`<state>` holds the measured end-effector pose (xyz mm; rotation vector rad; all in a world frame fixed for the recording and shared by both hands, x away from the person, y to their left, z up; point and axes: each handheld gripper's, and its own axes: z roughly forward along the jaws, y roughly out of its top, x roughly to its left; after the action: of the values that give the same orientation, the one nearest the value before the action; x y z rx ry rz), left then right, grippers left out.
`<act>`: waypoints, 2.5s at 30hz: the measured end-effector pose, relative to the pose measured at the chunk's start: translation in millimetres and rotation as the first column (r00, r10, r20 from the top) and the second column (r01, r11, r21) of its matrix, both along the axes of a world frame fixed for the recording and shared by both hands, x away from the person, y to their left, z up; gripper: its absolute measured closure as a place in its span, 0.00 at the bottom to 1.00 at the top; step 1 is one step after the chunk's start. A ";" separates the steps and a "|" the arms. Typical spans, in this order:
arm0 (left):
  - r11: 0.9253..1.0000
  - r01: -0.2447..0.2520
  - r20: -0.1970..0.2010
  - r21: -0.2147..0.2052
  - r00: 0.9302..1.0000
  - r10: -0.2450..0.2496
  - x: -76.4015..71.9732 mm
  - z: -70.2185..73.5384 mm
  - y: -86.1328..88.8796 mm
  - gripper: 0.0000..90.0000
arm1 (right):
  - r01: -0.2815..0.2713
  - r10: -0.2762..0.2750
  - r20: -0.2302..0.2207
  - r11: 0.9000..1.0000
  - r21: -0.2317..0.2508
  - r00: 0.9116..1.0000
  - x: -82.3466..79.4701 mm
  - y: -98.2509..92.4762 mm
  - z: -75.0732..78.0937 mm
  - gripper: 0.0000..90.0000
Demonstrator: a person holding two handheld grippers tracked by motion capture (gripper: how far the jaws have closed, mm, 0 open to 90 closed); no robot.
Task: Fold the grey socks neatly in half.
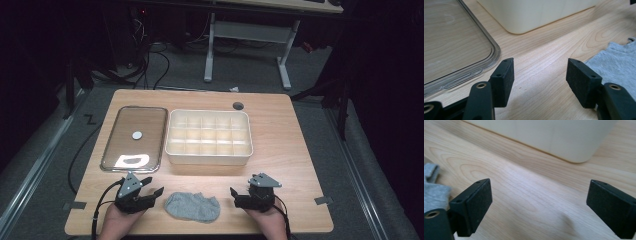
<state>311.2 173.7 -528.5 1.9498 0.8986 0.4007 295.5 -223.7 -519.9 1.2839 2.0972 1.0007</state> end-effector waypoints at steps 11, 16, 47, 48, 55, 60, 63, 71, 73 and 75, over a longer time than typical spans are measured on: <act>0.999 0.037 0.015 0.037 0.999 -0.038 -0.4 -1.2 -9.6 0.44 | 0.007 -0.009 0.030 0.998 0.066 1.000 -8.3 -12.4 0.3 0.23; 0.999 0.050 -0.006 -0.004 0.999 -0.050 -2.5 0.8 -7.8 0.45 | -0.019 0.014 0.065 0.996 0.082 0.998 -18.2 -4.7 4.8 0.33; 0.971 0.184 -0.037 0.153 0.983 -0.181 -21.0 -4.2 -45.1 0.57 | -0.205 0.212 -0.098 0.976 0.077 0.972 -44.0 65.9 -13.3 0.64; 0.970 0.184 -0.032 0.156 0.983 -0.181 -21.2 -4.4 -47.0 0.56 | -0.197 0.204 -0.098 0.977 0.077 0.974 -43.0 65.1 -13.3 0.64; 0.965 0.178 -0.010 0.191 0.984 -0.179 -16.5 -3.3 -78.7 0.57 | -0.126 0.132 -0.109 0.990 0.065 0.985 -25.2 47.2 -11.4 0.66; 0.969 0.160 0.001 0.190 0.987 -0.164 -17.5 -4.5 -85.0 0.57 | -0.108 0.120 -0.121 0.989 0.098 0.985 -26.8 39.0 -9.6 0.60; 0.970 0.157 0.006 0.188 0.987 -0.161 -18.7 -5.1 -84.0 0.57 | -0.106 0.116 -0.115 0.990 0.093 0.987 -30.8 39.6 -12.1 0.59; 0.974 0.149 -0.021 0.170 0.989 -0.148 -18.2 -5.3 -77.9 0.53 | -0.114 0.125 -0.115 0.988 0.102 0.985 -33.1 41.8 -12.8 0.75; 0.975 0.147 -0.024 0.169 0.989 -0.145 -19.1 -5.2 -76.3 0.53 | -0.116 0.128 -0.116 0.988 0.105 0.985 -33.0 41.8 -12.8 0.77; 0.974 0.149 -0.028 0.169 0.989 -0.146 -19.5 -5.1 -75.2 0.53 | -0.116 0.132 -0.130 0.985 0.127 0.983 -32.8 41.1 -12.9 0.81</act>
<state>291.7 98.5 -533.6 2.1635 0.7428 0.3869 262.7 -182.6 -532.8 1.3271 2.2762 1.1354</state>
